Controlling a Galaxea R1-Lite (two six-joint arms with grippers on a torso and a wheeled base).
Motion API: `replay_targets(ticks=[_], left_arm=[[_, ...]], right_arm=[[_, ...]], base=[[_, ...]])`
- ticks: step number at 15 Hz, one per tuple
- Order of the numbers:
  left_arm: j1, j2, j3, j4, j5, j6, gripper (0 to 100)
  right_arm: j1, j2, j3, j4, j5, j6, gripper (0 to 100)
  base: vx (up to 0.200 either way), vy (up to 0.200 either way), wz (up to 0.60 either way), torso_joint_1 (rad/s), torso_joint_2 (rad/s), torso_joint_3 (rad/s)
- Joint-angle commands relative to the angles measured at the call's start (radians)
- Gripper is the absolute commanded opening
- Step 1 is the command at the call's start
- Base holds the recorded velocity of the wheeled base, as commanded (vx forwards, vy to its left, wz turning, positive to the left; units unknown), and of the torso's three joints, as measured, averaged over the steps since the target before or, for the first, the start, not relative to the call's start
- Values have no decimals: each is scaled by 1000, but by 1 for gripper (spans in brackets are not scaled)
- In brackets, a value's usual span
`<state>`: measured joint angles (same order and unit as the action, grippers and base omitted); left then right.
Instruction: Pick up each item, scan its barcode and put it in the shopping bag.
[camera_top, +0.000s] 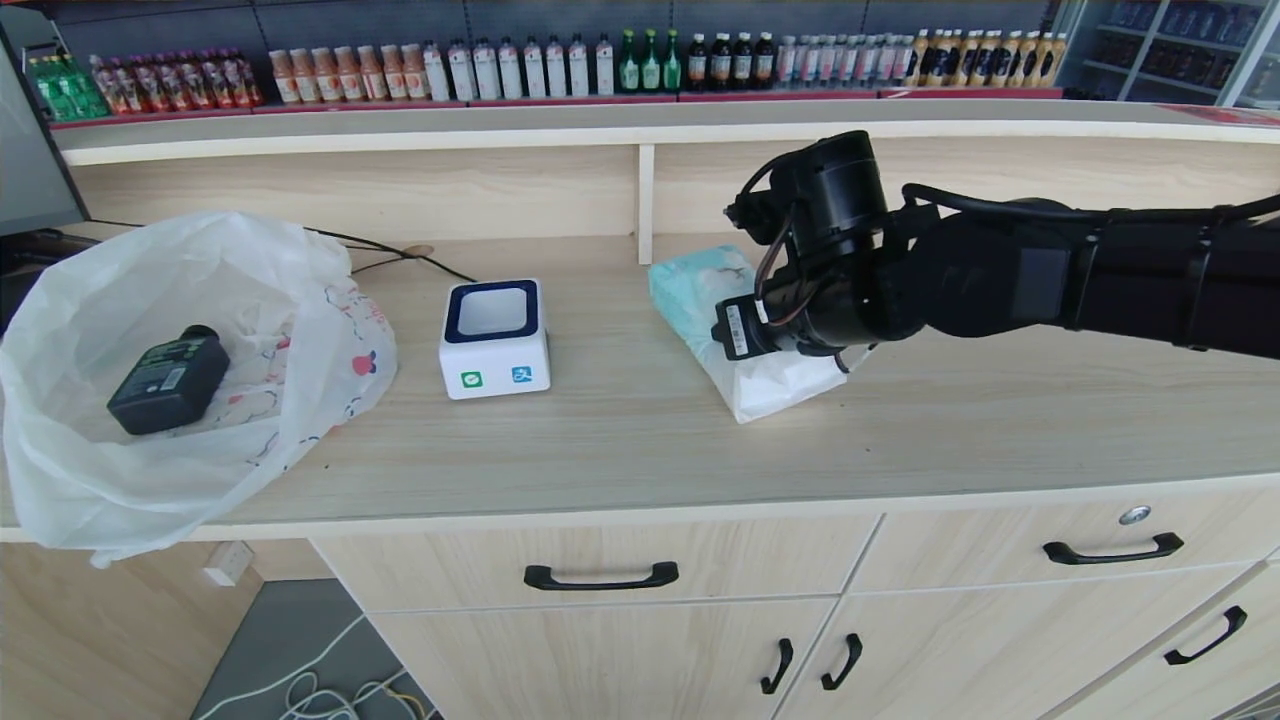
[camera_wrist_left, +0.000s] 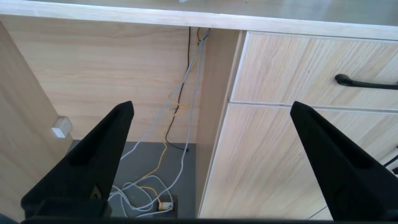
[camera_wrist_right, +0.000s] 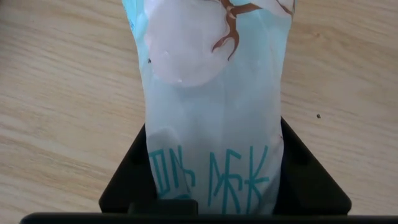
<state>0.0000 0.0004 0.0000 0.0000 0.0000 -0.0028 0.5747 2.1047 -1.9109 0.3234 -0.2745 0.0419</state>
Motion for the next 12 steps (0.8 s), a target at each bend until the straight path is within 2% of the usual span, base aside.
replay_targets(ticks=[1,12], left_arm=[[0,0,0,0,0,0,100],[0,0,0,0,0,0,100]], right_arm=[[1,-22,1,-3,-3,0,0],[-1,-147,32,-3,-15,-50,0]], base=[[0,0,0,0,0,0],[0,0,0,0,0,0]])
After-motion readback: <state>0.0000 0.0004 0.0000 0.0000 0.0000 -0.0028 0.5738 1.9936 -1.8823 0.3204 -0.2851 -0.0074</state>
